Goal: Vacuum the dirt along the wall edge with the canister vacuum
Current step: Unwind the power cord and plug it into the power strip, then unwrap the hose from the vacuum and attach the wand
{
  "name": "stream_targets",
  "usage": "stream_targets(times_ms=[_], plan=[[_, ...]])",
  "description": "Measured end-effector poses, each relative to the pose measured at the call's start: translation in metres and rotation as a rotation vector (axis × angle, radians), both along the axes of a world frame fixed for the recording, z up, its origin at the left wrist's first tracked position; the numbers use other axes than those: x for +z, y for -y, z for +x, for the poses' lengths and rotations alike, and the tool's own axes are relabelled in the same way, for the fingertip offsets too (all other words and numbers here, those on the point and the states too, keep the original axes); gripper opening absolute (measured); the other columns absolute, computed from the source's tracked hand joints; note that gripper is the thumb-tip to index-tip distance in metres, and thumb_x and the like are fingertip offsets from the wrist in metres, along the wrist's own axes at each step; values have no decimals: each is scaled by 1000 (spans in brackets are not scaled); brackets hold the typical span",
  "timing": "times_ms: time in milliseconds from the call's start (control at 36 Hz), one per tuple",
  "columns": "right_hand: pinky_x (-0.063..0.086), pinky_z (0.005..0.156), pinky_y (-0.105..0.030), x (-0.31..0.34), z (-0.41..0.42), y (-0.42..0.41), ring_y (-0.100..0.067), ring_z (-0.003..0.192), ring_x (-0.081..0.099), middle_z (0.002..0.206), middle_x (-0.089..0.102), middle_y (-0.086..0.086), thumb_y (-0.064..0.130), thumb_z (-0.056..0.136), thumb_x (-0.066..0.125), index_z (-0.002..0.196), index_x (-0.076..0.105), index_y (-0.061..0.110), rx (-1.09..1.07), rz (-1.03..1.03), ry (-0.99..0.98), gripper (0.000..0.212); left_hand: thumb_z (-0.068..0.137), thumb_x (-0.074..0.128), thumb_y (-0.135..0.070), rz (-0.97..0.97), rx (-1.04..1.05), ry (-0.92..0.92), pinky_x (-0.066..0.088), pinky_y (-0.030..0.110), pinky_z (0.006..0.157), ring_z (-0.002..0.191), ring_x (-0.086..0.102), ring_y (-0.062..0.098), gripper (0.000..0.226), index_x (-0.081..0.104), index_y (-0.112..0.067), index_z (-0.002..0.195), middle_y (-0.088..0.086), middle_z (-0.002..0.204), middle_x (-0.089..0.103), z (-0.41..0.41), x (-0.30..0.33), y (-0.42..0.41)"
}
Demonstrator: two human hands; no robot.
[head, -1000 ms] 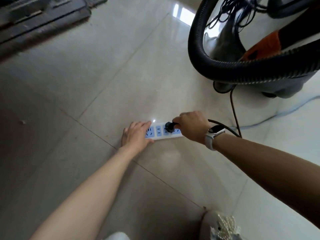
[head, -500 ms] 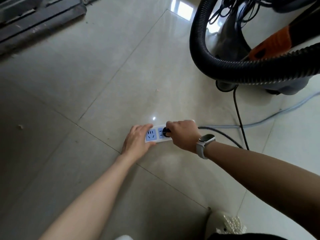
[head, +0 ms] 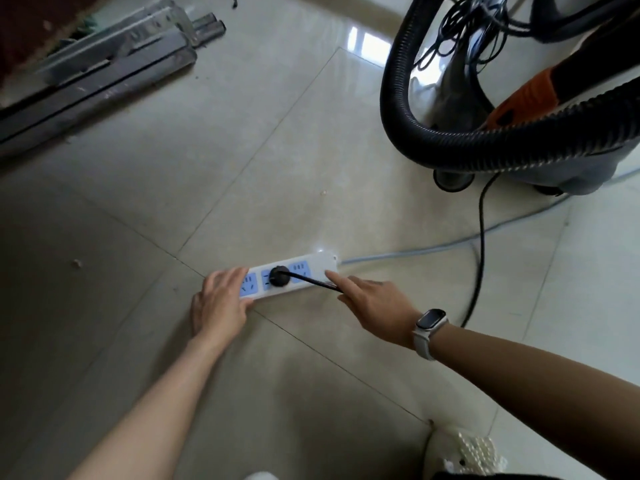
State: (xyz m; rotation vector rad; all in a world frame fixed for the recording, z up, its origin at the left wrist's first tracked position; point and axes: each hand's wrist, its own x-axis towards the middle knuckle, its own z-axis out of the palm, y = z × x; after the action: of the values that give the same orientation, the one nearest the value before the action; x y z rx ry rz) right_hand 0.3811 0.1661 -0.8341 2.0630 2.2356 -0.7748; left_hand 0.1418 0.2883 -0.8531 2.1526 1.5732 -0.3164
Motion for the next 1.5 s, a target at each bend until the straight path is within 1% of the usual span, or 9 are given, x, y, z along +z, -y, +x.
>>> stream_targets(times_ms=[83, 139, 250, 389, 528, 778, 944, 1194, 1500], plan=[[39, 71, -35, 2, 4, 5, -26, 110, 52, 129, 52, -5, 36, 105, 29, 156, 10, 20, -3, -50, 32, 56, 97, 53, -31, -49, 11, -131, 25, 44, 112, 146, 10, 22, 63, 22, -26, 152, -4, 160, 17, -2, 10, -5], [39, 88, -35, 13, 6, 8, -26, 121, 47, 143, 44, -5, 36, 104, 31, 156, 9, 18, -19, -83, 12, 58, 96, 52, -34, -111, 54, -145, 22, 46, 113, 147, 6, 26, 69, 15, -26, 154, 3, 162, 8, 6, 26, -1], [23, 109, -28, 66, 15, 17, -23, 139, 32, 156, 31, -6, 34, 104, 32, 155, 15, 15, -177, -79, -49, 56, 97, 48, -34, -178, 58, -96, 19, 45, 115, 148, 5, 26, 67, 15, -23, 154, 7, 162, 8, 37, 85, 19], [20, 114, -30, 166, 37, 30, -20, 143, 28, 156, 31, -4, 32, 104, 33, 153, 25, 16, -367, -105, -100, 52, 97, 50, -29, -206, -25, 31, 21, 41, 113, 145, 14, 23, 59, 27, -20, 150, 7, 158, 18, 98, 186, 50], [19, 109, -30, 277, 69, 52, -22, 141, 29, 154, 34, -3, 34, 103, 35, 151, 29, 17, -530, -113, -90, 51, 96, 49, -24, -169, -184, 88, 29, 40, 110, 138, 29, 24, 52, 35, -16, 146, 6, 151, 31, 160, 295, 70], [20, 114, -37, 481, 185, 90, -20, 144, 22, 156, 29, -1, 37, 102, 30, 153, 23, 19, -622, -100, 121, 54, 97, 46, -31, -9, -472, 59, 23, 40, 113, 144, 22, 20, 53, 31, -22, 148, 2, 155, 28, 288, 500, 75], [16, 117, -38, 570, 259, 105, -17, 146, 17, 159, 23, 1, 38, 103, 26, 155, 17, 19, -706, -85, 151, 56, 99, 43, -30, 40, -536, 78, 20, 41, 117, 146, 17, 21, 55, 26, -21, 150, 4, 158, 23, 368, 594, 79], [18, 116, -30, 631, 345, 96, -18, 143, 27, 156, 31, -4, 28, 105, 32, 152, 25, 13, -913, 31, -12, 51, 99, 46, -27, 45, -489, 238, 20, 41, 117, 146, 18, 22, 55, 29, -19, 151, 5, 157, 25, 467, 659, 63], [27, 113, -33, 603, 466, 45, -24, 138, 35, 151, 37, -7, 25, 104, 36, 151, 26, 11, -939, -78, -191, 51, 100, 44, -31, -15, -320, 185, 20, 45, 116, 147, 15, 25, 55, 28, -20, 151, 7, 159, 22, 576, 627, -1]])
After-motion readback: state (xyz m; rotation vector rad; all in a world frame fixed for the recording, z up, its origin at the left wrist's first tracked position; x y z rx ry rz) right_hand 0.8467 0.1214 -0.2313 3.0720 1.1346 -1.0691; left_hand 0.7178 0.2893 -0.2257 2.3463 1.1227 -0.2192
